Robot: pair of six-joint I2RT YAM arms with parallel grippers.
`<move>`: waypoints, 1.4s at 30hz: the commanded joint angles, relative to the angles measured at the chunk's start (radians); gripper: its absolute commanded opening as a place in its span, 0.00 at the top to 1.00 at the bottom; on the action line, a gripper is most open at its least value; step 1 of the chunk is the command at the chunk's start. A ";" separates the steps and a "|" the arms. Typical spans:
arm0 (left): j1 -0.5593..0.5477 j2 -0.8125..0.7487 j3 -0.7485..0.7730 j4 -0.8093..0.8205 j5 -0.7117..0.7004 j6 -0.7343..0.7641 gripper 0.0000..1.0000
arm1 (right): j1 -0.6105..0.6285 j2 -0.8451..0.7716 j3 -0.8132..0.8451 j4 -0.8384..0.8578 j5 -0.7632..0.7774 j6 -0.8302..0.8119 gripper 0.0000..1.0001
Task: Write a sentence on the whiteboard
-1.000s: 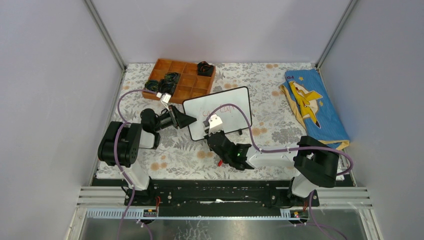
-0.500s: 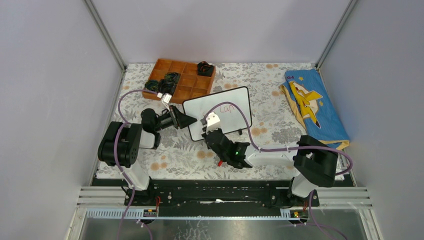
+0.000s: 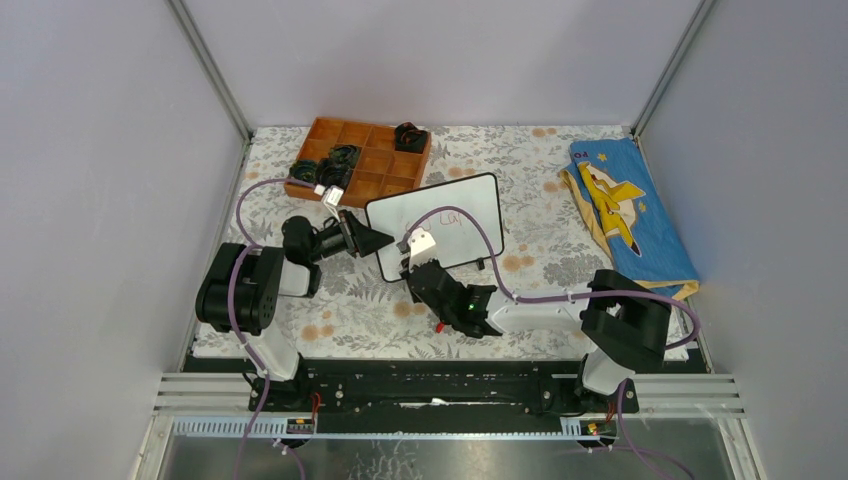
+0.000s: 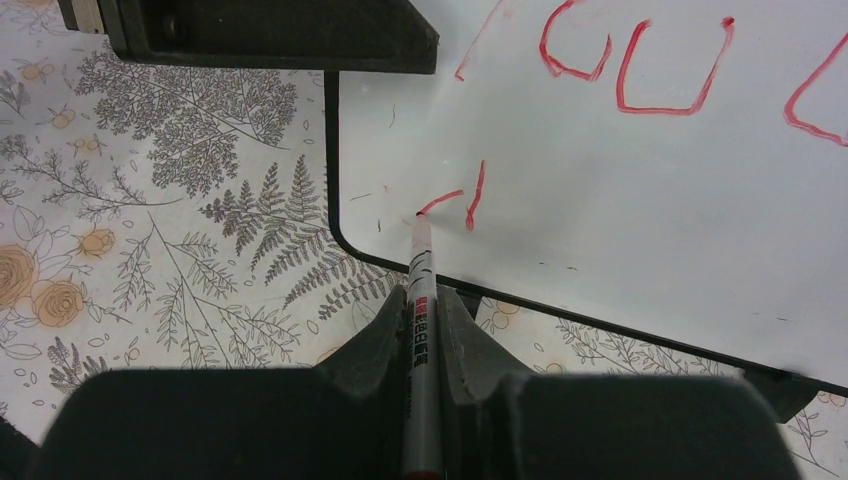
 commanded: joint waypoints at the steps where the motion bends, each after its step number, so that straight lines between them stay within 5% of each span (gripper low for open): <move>1: -0.006 -0.024 0.021 0.014 0.005 0.021 0.50 | 0.003 0.006 0.014 0.000 0.004 0.019 1.00; 42: -0.017 -0.041 0.027 -0.057 -0.005 0.067 0.50 | -0.037 -0.139 -0.046 0.022 0.056 -0.008 1.00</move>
